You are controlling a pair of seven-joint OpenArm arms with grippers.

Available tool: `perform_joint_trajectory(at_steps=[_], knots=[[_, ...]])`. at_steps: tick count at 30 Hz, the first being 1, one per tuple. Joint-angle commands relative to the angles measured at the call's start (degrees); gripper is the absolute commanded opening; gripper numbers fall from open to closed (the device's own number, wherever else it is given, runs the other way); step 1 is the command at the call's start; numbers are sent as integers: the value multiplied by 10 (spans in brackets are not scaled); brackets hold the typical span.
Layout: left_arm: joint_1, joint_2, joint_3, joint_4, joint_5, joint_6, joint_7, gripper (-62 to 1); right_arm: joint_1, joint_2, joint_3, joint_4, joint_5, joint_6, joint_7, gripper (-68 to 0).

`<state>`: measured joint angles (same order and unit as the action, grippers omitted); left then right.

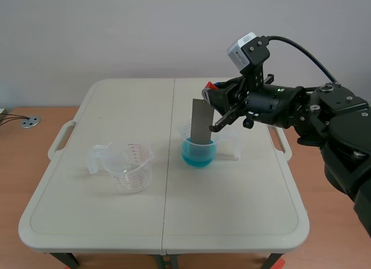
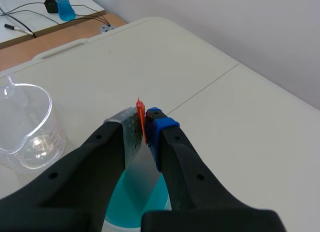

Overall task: Hold the metal plate by the orange handle, dip it into the blue solution, take it out and point at it, then put the plate back in the beaker on the left.
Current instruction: 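Hold the plate still in the solution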

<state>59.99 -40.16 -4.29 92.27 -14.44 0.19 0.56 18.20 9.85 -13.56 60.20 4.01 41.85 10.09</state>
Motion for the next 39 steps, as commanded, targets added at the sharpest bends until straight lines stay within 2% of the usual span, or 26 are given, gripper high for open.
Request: perform_joint_trajectory(at_steps=[1,24,32,39], knots=[[-2,3,2,6,-1,1,-5,-597,5,0,0,-1,0,9,2,-662],[-2,3,2,6,-1,1,-5,-597,5,0,0,1,1,9,10,-662],[-2,3,2,6,-1,1,-5,-597,5,3,0,28,1,9,9,-662],[-2,3,2,6,-1,1,-6,-597,5,5,0,63,1,9,-16,-662]])
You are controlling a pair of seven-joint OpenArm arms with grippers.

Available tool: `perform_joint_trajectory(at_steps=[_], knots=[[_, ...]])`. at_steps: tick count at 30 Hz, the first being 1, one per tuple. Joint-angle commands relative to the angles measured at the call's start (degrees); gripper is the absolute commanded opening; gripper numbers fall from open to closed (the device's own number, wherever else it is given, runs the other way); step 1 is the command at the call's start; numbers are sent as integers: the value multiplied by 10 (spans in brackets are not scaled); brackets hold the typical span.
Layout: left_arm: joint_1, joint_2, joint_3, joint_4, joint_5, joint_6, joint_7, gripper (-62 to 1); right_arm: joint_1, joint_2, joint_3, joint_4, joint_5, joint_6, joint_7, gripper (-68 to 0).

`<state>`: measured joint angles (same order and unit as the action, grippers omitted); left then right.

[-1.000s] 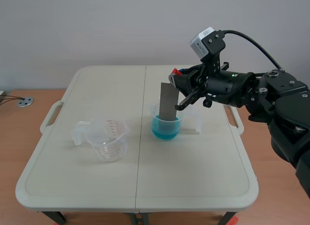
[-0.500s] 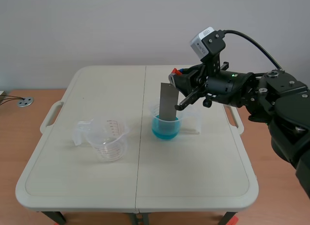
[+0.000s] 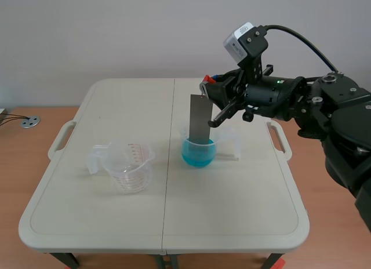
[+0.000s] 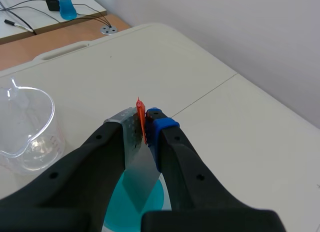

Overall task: Hold the metal plate by the orange handle, dip it into the blue solution, take it out and point at it, then put the plate back in the beaker on the left.
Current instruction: 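Hold the plate still in the solution, then raise the plate and point at it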

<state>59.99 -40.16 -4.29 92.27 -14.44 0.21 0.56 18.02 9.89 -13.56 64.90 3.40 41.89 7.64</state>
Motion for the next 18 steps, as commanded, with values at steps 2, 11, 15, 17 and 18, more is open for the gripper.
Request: perform_joint_trajectory(at_steps=[2,11,15,17,18], knots=[[-2,3,2,6,-1,1,-6,-597,7,8,0,25,7,8,4,-662],[-22,3,2,8,-26,5,-38,-597,-22,22,2,99,7,8,-8,-662],[-58,1,0,8,-25,5,-36,-597,-37,23,9,140,7,8,-14,-662],[-75,-1,-2,9,-25,5,-36,-597,-42,23,15,159,7,8,-16,-662],[-84,-1,-3,9,-25,5,-36,-597,-44,23,18,168,7,8,-19,-662]])
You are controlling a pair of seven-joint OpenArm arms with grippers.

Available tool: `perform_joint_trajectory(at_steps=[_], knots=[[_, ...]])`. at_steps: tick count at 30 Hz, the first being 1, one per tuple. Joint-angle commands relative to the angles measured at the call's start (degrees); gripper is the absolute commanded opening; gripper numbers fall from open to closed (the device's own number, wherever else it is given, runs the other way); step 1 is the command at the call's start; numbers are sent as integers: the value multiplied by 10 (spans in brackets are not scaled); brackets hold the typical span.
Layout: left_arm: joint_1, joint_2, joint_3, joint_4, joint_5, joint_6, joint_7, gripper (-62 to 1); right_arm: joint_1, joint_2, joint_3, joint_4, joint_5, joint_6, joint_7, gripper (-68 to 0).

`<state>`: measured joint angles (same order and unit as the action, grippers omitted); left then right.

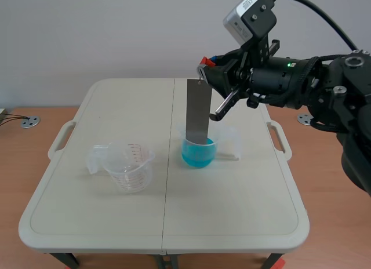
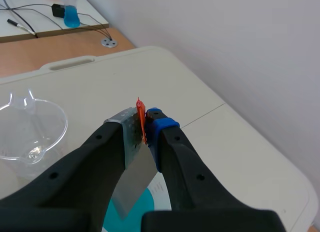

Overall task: Hold the metal plate by the orange handle, dip it into the blue solution, take it out and point at it, then put the plate back in the beaker on the left.
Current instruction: 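Raise the plate and point at it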

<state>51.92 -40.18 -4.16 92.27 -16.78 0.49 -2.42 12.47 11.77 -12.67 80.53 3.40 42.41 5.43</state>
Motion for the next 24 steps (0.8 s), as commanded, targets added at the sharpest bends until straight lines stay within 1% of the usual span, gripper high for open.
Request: perform_joint_trajectory(at_steps=[1,10,12,14,17,20,24], knots=[[-13,0,-5,11,-2,3,-6,-597,10,4,12,21,7,3,-1,-662],[-101,-24,-4,50,-2,-2,-6,-597,9,4,19,63,7,3,-9,-662],[-126,-26,-3,54,-6,-17,-6,-597,9,4,19,68,7,3,-9,-662],[-156,-26,-2,54,-6,-48,-5,-597,9,4,19,71,7,3,-8,-662],[-206,-26,10,53,-6,-78,17,-597,9,4,19,76,7,3,-8,-662],[-259,-26,36,53,-6,-92,34,-597,9,4,19,83,9,3,-8,-662],[-326,-19,83,53,-6,-102,53,-597,9,4,19,98,9,3,-8,-662]])
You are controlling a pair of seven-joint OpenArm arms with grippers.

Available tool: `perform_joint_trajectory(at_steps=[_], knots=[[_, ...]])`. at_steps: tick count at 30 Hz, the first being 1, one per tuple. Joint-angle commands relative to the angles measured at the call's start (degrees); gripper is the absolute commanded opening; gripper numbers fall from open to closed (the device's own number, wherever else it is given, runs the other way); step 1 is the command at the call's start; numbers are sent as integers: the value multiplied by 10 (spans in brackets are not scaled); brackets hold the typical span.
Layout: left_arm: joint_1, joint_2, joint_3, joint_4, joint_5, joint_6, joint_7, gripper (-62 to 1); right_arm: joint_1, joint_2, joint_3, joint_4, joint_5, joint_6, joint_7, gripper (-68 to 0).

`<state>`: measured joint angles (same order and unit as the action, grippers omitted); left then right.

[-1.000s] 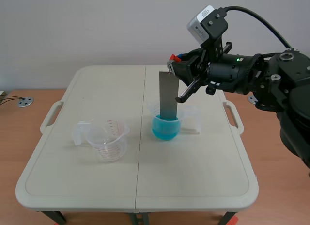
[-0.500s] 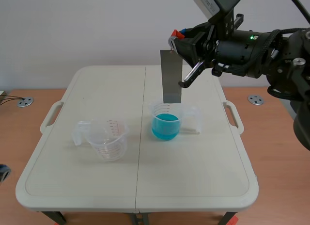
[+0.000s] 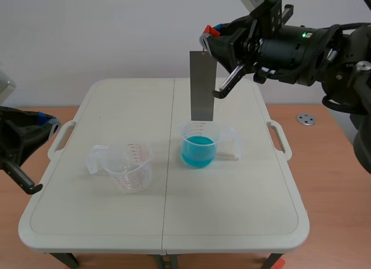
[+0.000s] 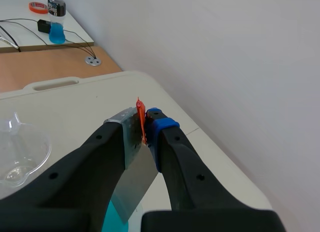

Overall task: Hold the metal plate by the orange handle, dip it into the blue solution, take it out and point at it, then put the plate back in the beaker on the left.
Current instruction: 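Raise the plate and point at it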

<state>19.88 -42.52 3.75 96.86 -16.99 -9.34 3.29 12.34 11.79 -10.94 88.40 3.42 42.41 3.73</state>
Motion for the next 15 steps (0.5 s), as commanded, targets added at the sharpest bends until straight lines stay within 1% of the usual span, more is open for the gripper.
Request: perform_joint_trajectory(at_steps=[1,9,15], knots=[[-21,8,16,6,-4,-5,3,-597,10,4,2,24,9,3,9,-662],[-114,53,102,4,-3,-5,56,-597,10,4,19,56,13,3,9,-662],[-180,99,157,-30,10,-7,95,-597,10,4,23,64,13,3,8,-662]])
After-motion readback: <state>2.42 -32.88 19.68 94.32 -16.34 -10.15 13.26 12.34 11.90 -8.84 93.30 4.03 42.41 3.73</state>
